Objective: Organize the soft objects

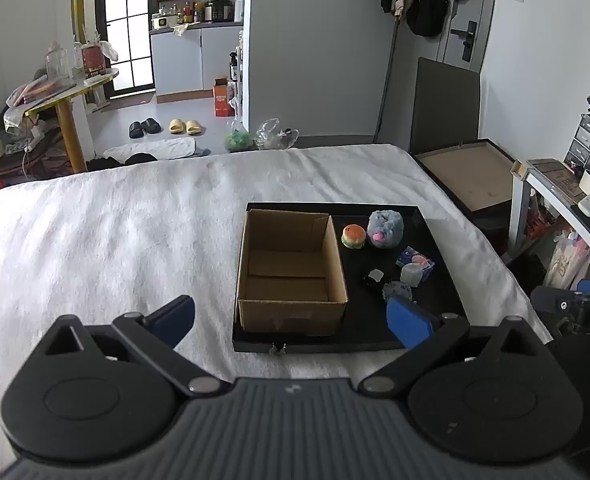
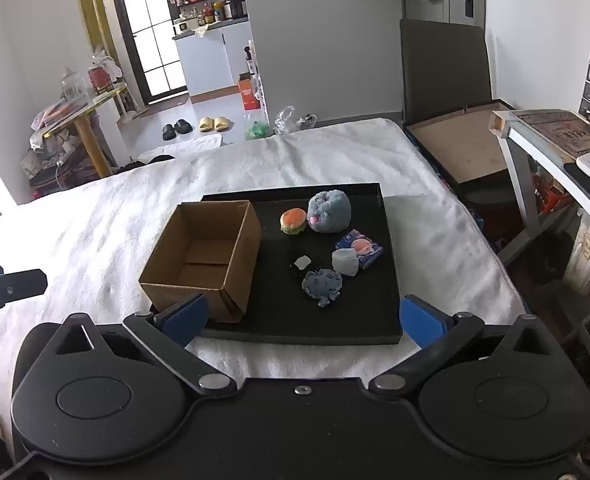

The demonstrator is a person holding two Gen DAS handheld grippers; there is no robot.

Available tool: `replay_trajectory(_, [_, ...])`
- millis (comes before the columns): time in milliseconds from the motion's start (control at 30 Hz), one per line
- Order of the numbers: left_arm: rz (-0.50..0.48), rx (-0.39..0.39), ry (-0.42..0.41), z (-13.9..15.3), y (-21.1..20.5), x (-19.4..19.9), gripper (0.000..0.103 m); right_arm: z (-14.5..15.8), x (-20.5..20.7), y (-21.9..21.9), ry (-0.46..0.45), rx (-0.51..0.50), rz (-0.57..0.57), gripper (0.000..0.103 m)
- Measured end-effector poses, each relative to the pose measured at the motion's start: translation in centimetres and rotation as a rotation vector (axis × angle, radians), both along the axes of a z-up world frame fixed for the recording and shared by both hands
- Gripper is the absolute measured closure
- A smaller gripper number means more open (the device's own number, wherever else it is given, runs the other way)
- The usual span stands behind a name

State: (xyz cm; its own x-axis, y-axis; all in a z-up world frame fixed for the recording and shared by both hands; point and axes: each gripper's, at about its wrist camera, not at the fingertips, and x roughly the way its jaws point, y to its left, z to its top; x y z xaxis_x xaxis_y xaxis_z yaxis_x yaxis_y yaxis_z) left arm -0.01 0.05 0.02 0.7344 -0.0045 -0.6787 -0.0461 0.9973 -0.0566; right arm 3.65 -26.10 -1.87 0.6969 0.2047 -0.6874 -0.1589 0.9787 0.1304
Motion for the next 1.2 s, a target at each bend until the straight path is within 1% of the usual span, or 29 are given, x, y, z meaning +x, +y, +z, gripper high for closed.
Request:
replay_trajectory(233, [0.014, -0.017, 0.008, 0.1, 0.8, 0.0, 0.002, -0.2, -0.4, 0.3, -0.005, -0.019, 0.000, 0.000])
replay_trajectory(267, [0.014, -0.018, 0.011, 0.1, 1.0, 0.1, 0.002, 0.5, -0.5, 0.3, -0.007, -0.019, 0.003, 0.000])
replay_trajectory(333, [0.016, -0.017, 0.014, 0.2, 1.4, 0.2, 0.002, 0.6, -0.2, 0.8, -0.010, -0.027, 0.005, 0.000])
replay_trajectory(367, [0.009, 0.006, 0.006, 0.1, 0.6, 0.2, 0.002, 0.6, -0.1, 0.8, -0.010, -0.029, 0.004, 0.000])
replay_trajectory(400, [0.007, 0.007, -0.006, 0.3, 0.4, -0.2, 0.002, 0.6, 0.1, 0.7, -0.008, -0.027, 0.005, 0.000])
replay_trajectory(567, [0.012, 0.011, -0.004, 0.3, 0.6, -0.3, 0.002, 0.6, -0.6, 1.5, -0.012, -0.037, 0.014, 0.000])
replay_trajectory(700, [0.009, 0.018, -0.002, 0.3, 0.5, -0.3, 0.002, 0.4, -0.9, 1.1, -0.025, -0.015, 0.006, 0.000])
replay_trajectory(800, [0.005, 0.020, -0.002, 0.4, 0.5, -0.4, 0.002, 0.5, -0.9, 1.0, -0.037, -0.028, 0.001, 0.000])
replay_trajectory(1100, [-0.003, 0.018, 0.003, 0.3, 0.4, -0.5, 0.002, 0.1, -0.8, 0.9, -0.016, -0.025, 0.001, 0.000])
replay_trajectory(1200, [0.000, 0.007, 0.009, 0.3, 0.5, -0.4, 0.002, 0.2, -0.7, 0.8, -0.002, -0.004, 0.004, 0.000])
